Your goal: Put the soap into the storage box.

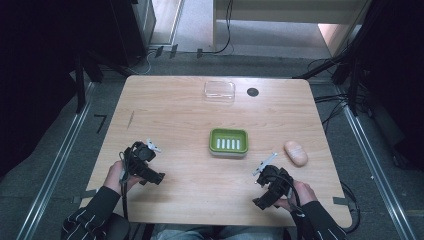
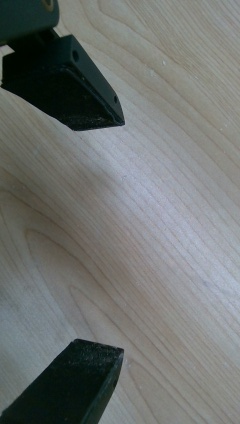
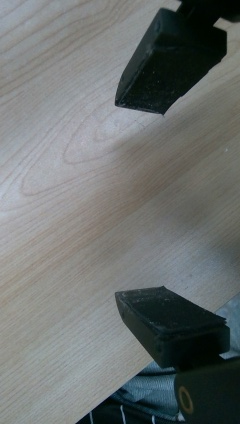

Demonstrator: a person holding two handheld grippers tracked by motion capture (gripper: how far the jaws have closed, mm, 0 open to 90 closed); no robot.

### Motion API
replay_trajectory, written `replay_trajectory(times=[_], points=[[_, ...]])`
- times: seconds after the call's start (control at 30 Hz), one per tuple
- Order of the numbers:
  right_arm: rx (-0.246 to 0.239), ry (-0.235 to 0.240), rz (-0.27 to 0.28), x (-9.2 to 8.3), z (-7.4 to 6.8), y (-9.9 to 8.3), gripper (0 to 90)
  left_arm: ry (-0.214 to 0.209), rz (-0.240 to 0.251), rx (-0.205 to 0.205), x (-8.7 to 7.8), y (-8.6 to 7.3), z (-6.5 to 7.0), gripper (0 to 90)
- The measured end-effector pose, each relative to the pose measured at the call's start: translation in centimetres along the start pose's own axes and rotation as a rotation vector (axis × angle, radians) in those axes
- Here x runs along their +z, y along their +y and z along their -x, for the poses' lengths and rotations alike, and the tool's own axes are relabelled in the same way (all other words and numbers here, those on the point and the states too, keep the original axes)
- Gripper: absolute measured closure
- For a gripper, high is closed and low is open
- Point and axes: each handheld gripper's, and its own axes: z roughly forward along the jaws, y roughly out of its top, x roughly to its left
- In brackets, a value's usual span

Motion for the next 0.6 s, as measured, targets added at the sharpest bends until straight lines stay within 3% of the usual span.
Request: replay_trajectory(times=[0.6], points=[[0.012,-0.029,0.016,-0.40,0.18,-0.21,12.2,0.001,0.001,0.005,-0.02,0.10,0.19,0.6]])
